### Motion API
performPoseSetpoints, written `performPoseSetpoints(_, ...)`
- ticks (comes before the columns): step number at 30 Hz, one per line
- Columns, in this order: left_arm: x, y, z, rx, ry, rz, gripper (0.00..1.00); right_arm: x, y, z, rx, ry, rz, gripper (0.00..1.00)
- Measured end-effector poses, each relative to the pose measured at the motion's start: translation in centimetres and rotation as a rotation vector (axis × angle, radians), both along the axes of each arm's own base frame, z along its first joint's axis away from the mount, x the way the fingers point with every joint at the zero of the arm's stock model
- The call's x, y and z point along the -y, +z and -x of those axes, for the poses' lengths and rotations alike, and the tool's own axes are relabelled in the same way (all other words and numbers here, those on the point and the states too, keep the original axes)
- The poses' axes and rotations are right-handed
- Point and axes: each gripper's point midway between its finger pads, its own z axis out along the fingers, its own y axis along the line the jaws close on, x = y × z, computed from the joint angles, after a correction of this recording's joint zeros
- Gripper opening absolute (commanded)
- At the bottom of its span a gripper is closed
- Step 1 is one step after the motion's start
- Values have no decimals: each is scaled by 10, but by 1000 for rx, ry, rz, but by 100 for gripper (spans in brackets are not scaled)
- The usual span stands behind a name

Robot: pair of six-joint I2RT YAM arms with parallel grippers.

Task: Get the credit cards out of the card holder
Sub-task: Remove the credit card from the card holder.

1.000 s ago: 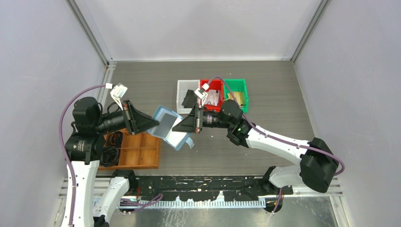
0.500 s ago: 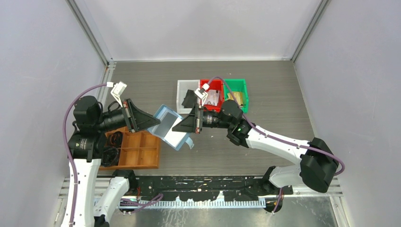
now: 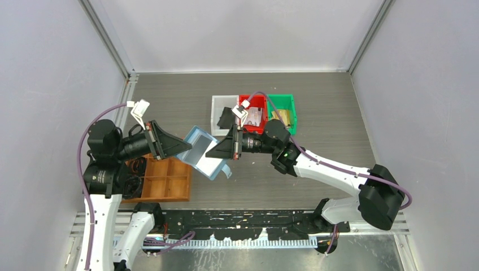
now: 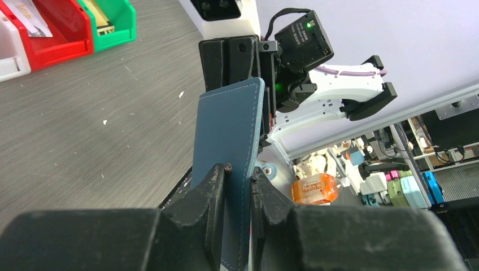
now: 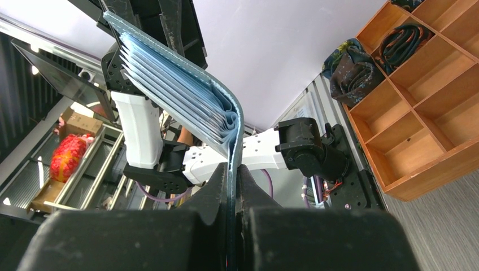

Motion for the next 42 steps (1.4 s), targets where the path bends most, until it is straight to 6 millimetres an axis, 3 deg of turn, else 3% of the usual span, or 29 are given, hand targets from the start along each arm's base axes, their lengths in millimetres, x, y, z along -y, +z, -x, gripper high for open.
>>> performPoseSetpoints(17,-1,-2,0,22,11,-12,0,-2,-1,-1,-5,0,3,6)
performPoseSetpoints(21,-1,-1,0,15,13,-5,0,-2,0,-2,-4,-4,2,1)
performPoseSetpoints(28,-2,3,-3,50,28,-7,0,-7,7,-7,-3,-18,-4,1)
performPoseSetpoints(42,-7,-3,-7,118,65,-65,0,-13,1,-19,-36,-63,22,1)
